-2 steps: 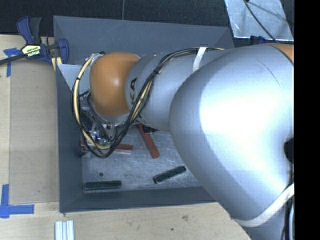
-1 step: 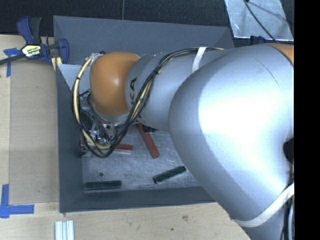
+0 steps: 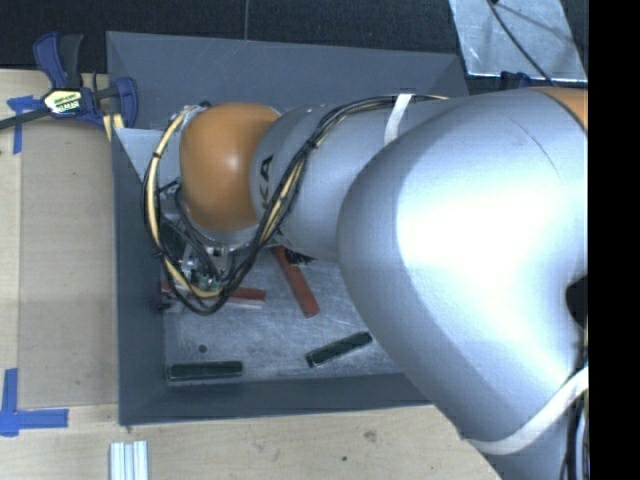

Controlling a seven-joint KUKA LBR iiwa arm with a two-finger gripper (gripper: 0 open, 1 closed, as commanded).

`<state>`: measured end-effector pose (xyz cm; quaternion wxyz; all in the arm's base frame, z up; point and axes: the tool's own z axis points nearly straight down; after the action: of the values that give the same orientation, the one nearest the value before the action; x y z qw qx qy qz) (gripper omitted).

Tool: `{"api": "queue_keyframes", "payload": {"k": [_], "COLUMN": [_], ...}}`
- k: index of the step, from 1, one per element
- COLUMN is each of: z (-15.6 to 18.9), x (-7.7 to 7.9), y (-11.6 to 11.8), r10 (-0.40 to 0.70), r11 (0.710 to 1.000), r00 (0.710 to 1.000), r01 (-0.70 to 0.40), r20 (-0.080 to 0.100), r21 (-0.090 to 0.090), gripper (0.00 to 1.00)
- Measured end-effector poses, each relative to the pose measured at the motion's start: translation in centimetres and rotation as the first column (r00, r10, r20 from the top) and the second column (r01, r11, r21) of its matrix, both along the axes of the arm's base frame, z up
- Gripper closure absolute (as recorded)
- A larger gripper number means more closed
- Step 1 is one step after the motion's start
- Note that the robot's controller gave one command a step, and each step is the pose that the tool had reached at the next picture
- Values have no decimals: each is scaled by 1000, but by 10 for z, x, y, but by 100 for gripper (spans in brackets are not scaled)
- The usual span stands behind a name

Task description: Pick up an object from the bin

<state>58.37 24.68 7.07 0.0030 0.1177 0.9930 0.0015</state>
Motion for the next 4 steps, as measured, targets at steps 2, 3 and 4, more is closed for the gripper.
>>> {"api": "queue_keyframes", "payload": {"k": [2, 3, 4], "z": [1, 58, 73], "x": [4, 6, 7], "y": [-4, -3, -3], "r10": [-5, -6, -6], "r11": [1000, 1000, 1000], "r00": [1000, 1000, 1000], "r01": [5, 6, 6], "r20": [6, 2, -1], "r21": [-4, 1, 0], "gripper": [100, 100, 100]}}
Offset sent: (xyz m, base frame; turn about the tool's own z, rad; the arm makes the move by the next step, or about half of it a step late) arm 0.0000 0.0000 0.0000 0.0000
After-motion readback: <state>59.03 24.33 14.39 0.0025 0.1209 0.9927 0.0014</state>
